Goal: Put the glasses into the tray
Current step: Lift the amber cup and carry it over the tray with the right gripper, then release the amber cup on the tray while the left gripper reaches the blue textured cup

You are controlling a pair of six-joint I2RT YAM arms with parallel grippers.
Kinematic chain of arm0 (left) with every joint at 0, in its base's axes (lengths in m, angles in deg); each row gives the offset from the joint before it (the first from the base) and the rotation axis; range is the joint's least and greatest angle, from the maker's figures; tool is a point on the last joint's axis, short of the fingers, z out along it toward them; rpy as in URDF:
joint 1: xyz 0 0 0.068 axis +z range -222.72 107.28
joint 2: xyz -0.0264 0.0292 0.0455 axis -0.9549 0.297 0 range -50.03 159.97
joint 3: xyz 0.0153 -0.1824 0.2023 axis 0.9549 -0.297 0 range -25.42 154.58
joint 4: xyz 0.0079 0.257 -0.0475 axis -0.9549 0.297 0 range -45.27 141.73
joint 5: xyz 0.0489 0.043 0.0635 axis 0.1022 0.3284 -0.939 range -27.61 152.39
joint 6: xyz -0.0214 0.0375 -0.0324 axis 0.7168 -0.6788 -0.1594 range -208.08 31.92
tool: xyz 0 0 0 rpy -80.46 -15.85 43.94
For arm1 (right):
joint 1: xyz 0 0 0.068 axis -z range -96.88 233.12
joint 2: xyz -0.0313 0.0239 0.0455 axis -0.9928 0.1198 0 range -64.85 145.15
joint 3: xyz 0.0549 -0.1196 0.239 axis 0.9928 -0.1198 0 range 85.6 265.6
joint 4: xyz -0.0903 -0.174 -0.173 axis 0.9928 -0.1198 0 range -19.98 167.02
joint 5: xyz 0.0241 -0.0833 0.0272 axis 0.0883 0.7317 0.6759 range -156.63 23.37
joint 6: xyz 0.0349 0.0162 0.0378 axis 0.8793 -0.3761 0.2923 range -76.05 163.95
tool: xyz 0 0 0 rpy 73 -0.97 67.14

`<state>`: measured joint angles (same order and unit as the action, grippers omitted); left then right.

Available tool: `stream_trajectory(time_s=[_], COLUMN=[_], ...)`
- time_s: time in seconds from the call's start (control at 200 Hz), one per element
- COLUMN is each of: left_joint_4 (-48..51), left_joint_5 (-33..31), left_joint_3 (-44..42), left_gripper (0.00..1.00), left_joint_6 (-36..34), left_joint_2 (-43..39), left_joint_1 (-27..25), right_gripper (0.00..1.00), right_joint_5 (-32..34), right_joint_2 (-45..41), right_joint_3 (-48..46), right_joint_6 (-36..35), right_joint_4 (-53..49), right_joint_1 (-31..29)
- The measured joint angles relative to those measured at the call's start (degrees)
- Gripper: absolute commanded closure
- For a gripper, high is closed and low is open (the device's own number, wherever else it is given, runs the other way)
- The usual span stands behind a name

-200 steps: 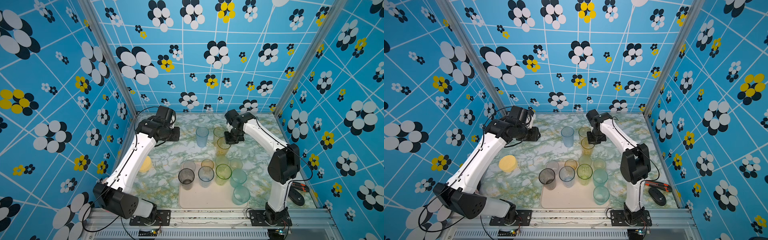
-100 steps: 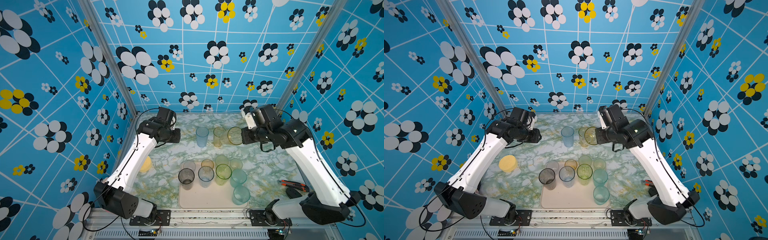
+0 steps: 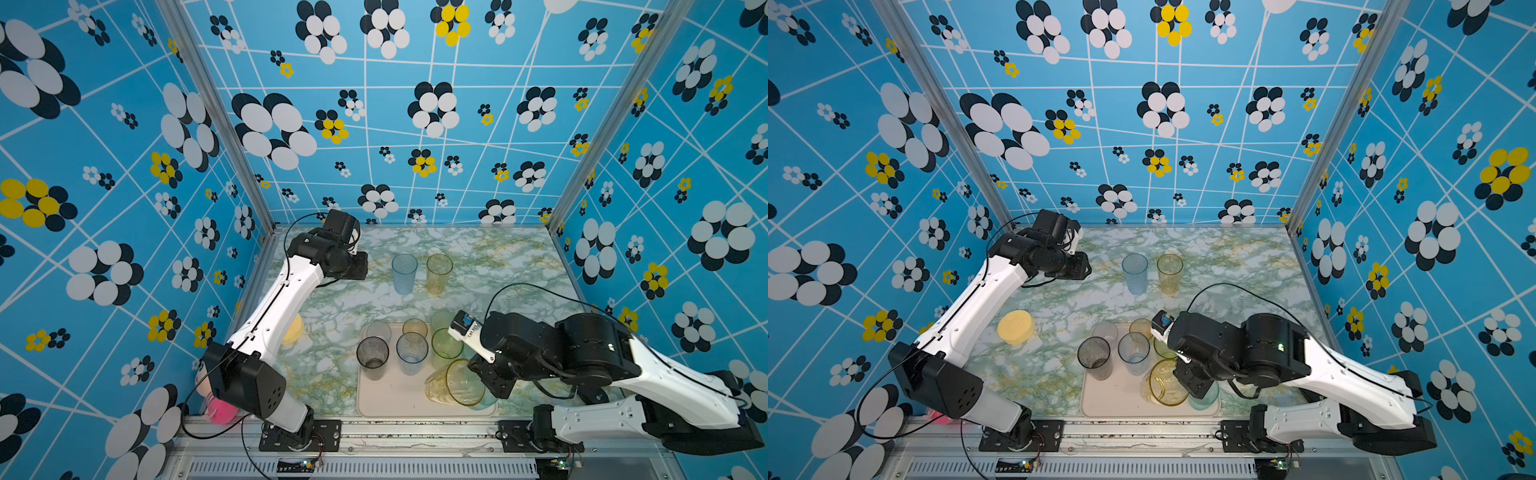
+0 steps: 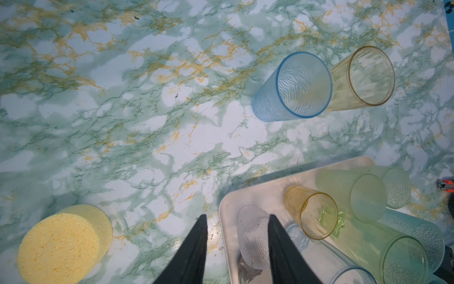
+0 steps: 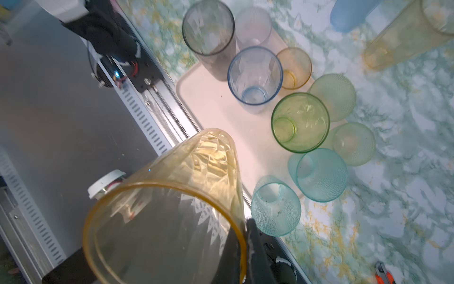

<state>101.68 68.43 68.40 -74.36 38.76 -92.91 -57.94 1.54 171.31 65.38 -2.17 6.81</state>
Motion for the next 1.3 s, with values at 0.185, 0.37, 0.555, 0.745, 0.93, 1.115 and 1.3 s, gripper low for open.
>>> stream_trajectory(time_s=[0.185,0.37,0.555,0.745,0.93,1.115,1.3], left_joint_4=[0.15,1.60,3.08,3.87,5.46,6.32,7.17], left_joint_5=[-0.07,-0.46,-0.46,-0.44,-0.37,-0.07,0.66], left_joint_3=[2.84,4.83,7.65,9.18,10.14,12.17,15.04], left_gripper=[0.58,0.58,0.58,0.58,0.52,0.50,0.49], left_joint_6=[-0.02,-0.11,-0.57,-1.44,-2.73,-3.52,-4.44], left_joint_2=[0.07,1.68,4.28,5.97,7.58,8.50,9.60], left_joint_1=[-1.22,-1.27,-1.27,-1.27,-1.27,-1.05,-0.44], right_gripper=[1.00,1.00,1.00,1.00,1.00,0.97,0.92], right_joint_5=[2.45,2.80,2.78,1.46,-0.22,-1.29,-1.99], right_joint_2=[0.09,0.24,1.73,3.93,5.35,7.87,9.22], right_joint_3=[-10.03,-15.82,-18.62,-20.39,-20.59,-20.59,-20.59], right_joint_6=[2.05,2.86,3.04,2.49,1.03,0.00,-0.55], right_joint_4=[4.02,7.91,10.27,12.79,14.10,14.78,15.15], right_joint_1=[-0.39,-0.39,-0.07,2.36,4.72,5.70,6.47])
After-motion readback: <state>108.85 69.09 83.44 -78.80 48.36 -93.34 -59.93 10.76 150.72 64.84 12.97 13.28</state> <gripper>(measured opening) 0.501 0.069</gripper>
